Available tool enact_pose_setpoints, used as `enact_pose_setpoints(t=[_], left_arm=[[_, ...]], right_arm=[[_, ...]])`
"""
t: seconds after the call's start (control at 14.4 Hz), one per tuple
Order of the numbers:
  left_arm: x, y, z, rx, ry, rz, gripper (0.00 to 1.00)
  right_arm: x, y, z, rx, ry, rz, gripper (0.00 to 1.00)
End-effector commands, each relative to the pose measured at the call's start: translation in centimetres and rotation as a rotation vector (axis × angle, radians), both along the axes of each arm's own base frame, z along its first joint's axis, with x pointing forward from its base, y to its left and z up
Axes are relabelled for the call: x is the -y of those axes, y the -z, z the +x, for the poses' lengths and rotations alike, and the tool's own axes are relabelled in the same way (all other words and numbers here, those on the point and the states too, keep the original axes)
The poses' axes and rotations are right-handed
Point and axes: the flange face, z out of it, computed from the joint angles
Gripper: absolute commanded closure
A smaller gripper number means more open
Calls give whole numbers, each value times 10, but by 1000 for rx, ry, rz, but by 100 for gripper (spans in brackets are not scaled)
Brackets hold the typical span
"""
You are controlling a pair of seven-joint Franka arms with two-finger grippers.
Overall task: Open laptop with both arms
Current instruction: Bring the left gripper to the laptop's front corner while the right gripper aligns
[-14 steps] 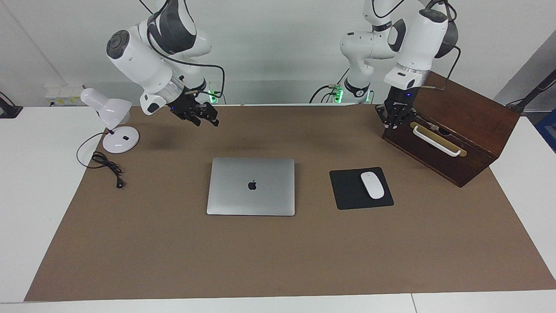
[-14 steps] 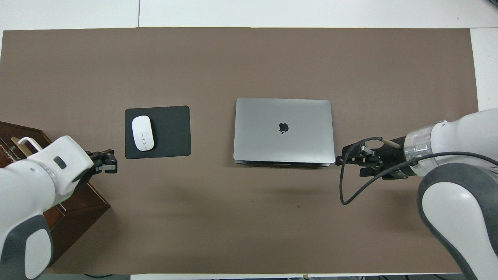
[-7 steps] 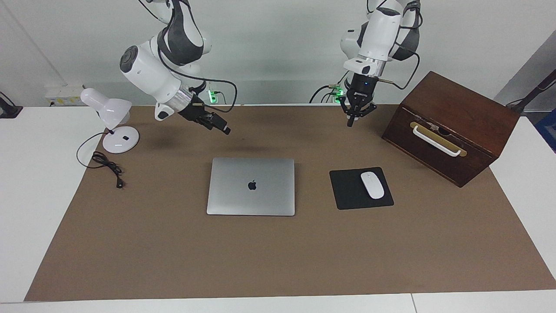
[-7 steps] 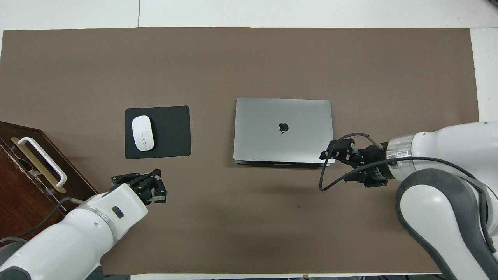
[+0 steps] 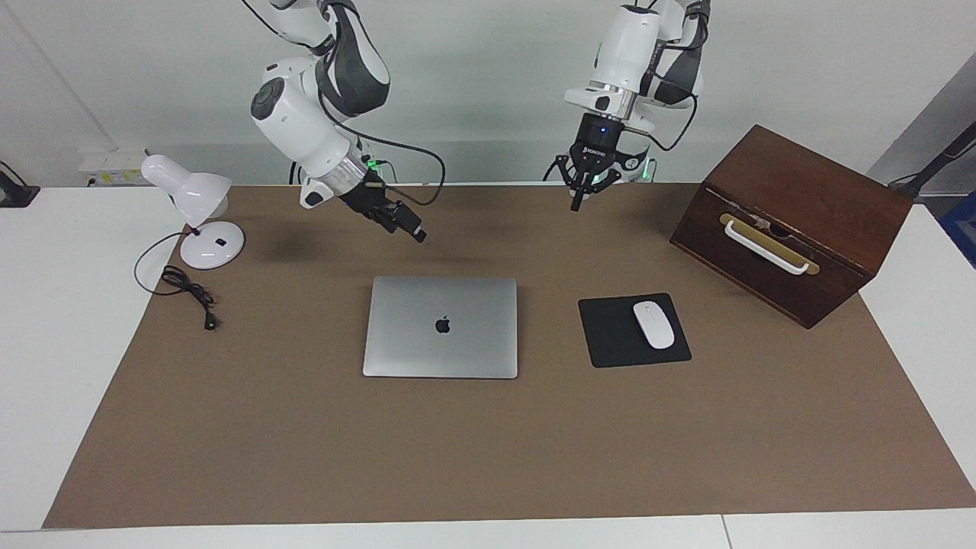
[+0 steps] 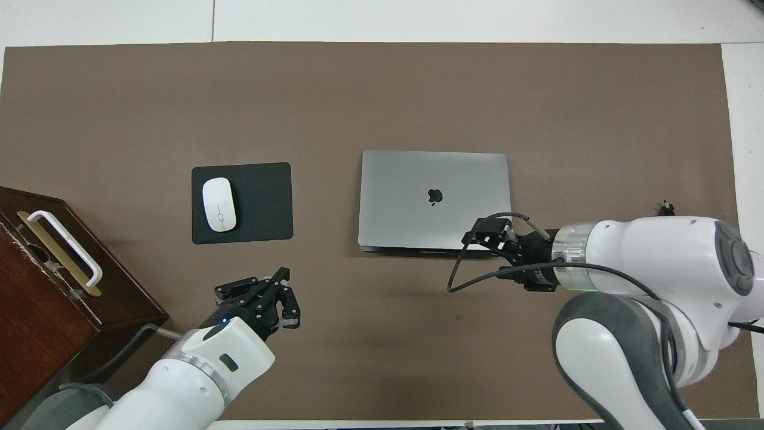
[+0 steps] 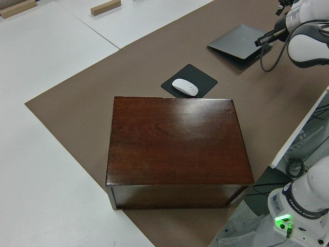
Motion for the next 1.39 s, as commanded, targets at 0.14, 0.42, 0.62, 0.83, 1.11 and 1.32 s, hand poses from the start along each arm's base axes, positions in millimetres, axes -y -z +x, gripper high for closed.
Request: enact_pose_setpoints(t=[0.14, 0.42, 0.62, 0.83, 1.11, 1.32], left_arm=[[13, 22, -6, 36, 9, -69, 100], [26, 54, 3, 44, 23, -90, 100], [37, 83, 5, 36, 41, -92, 100], [42, 108, 10, 41, 45, -102, 100], [47, 140, 14, 52, 52, -117, 100], [49, 147, 15, 44, 54, -111, 100]], right_arm=[[12, 34, -16, 14, 104, 11, 0], [-22, 56, -30, 43, 202, 73, 0], [-35, 83, -42, 32, 194, 28, 0], [-28, 92, -38, 49, 227, 44, 0], [-18, 115, -39, 85, 240, 97, 0], [-18, 118, -39, 90, 242, 108, 0]])
